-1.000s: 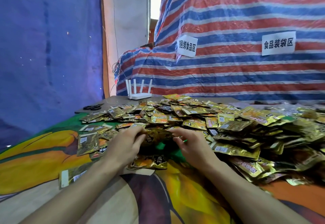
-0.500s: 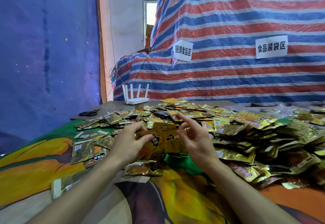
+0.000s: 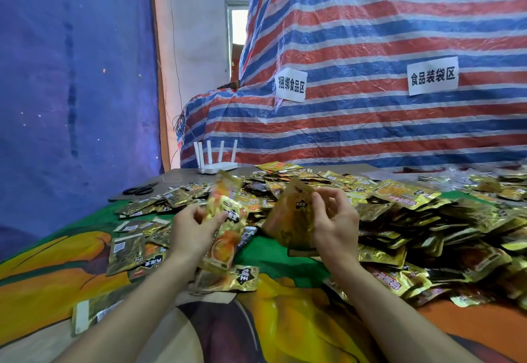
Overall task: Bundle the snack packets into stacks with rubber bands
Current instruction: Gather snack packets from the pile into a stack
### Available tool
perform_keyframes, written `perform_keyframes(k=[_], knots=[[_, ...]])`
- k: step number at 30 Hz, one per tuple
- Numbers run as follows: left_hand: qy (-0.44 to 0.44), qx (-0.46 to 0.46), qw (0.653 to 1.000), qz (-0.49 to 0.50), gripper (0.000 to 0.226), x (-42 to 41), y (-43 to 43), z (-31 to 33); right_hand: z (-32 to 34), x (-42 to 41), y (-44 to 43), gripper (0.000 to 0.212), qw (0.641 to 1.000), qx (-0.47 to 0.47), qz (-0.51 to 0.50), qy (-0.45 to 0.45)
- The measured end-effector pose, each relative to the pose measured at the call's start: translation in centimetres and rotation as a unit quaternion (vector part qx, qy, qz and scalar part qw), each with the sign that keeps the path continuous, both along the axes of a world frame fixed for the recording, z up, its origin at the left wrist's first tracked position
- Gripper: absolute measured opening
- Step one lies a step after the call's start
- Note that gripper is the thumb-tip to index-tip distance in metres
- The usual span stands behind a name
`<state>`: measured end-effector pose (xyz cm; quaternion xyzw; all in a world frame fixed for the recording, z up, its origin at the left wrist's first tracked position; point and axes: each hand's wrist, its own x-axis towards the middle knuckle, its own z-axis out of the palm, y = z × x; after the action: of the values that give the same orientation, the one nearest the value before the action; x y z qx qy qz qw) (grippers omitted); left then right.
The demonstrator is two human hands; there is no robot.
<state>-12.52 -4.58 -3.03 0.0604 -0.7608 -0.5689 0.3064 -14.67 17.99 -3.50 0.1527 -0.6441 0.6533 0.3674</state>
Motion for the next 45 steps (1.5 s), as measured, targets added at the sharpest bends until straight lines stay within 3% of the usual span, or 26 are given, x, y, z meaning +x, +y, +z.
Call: perform_keyframes(k=[3,6,10,12,16,20,28,31,35,38,41,44,45], knots=[[-0.038,0.236,0.970,-0.039,0.029,-0.6,0.6,0.4,-0.1,0.0,0.0,0.009,0.999,-0.019,-0.026,-0.005],[-0.053,0.336,0.938,-0.066,0.044,-1.4,1.2,1.1,-0.3,-0.1,-0.3,0.007,0.999,-0.022,-0.025,-0.016],[-0.023,0.271,0.961,-0.057,0.052,-2.0,2.3,0.2,-0.9,0.0,-0.7,0.021,0.997,0.017,-0.014,-0.071],[-0.049,0.230,0.970,-0.062,0.055,-2.2,2.8,-0.7,-1.1,0.2,-1.0,0.024,0.994,0.040,-0.010,-0.101],[-0.100,0.340,0.927,-0.126,0.031,-1.8,3.1,-1.2,-1.0,0.9,-1.5,0.033,0.989,0.027,0.046,-0.140],[-0.107,0.400,0.890,-0.193,0.037,-1.3,3.0,-1.1,-0.8,1.4,-1.5,0.064,0.980,-0.040,0.110,-0.160],[-0.068,0.425,0.868,-0.247,0.054,-1.3,2.4,-1.1,-0.3,0.5,0.2,0.049,0.972,-0.003,0.110,-0.209],[-0.060,0.404,0.873,-0.266,0.046,-1.0,2.4,-1.1,-0.2,0.3,0.3,0.032,0.980,0.016,0.068,-0.189],[-0.071,0.259,0.921,-0.281,0.057,-0.1,4.2,-1.2,-0.2,0.3,0.2,0.029,0.974,0.017,0.065,-0.217],[-0.062,0.172,0.932,-0.314,0.044,0.4,6.3,-1.8,0.0,0.6,-0.6,0.032,0.966,0.002,0.097,-0.239],[-0.050,0.152,0.932,-0.326,0.033,0.6,7.7,-2.2,0.0,1.2,-2.1,0.034,0.952,-0.069,0.166,-0.249],[-0.014,0.108,0.954,-0.281,0.048,0.5,8.0,-2.1,-0.4,2.2,-3.7,0.054,0.933,-0.126,0.239,-0.239],[-0.007,0.094,0.956,-0.279,0.058,0.5,8.0,-2.2,-0.6,2.3,-4.1,0.054,0.942,-0.104,0.234,-0.216]])
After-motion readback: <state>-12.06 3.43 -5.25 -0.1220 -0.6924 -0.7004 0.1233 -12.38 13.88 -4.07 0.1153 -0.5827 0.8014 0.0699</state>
